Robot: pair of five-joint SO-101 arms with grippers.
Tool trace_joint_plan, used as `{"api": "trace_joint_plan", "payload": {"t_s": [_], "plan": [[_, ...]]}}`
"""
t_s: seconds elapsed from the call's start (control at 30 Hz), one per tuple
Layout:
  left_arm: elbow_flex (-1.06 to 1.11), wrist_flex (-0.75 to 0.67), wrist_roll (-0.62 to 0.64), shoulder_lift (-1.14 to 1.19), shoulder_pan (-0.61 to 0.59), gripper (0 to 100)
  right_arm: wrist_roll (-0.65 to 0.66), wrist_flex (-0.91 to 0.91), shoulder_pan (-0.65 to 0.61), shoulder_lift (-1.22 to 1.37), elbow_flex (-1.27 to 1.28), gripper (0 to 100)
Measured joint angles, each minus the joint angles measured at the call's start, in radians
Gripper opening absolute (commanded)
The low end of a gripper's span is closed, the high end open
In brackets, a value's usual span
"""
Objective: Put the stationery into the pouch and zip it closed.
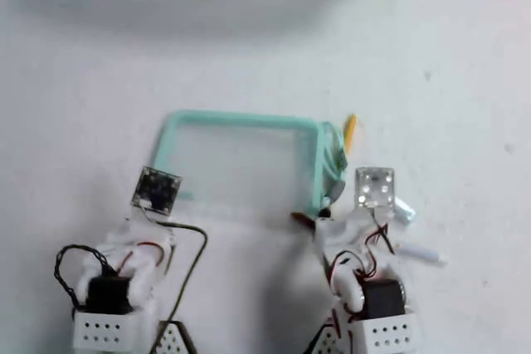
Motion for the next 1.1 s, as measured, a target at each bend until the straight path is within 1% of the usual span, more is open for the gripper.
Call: {"api": "trace_joint_plan", "payload": {"t_s": [0.1, 0.2, 1.1], "plan": [[0.000, 0.000, 0.000, 0.000, 0.000, 3, 0.127, 0.000, 0.034, 0.000, 0.000, 31.8], [0.000, 0.000, 0.000, 0.000, 0.000, 3, 0.167, 0.000, 0.054, 0.000, 0.000, 31.8], [0.000, 0.000, 0.000, 0.000, 0.000, 3, 0.180, 0.008, 0.055, 0.000, 0.000, 31.8]]}}
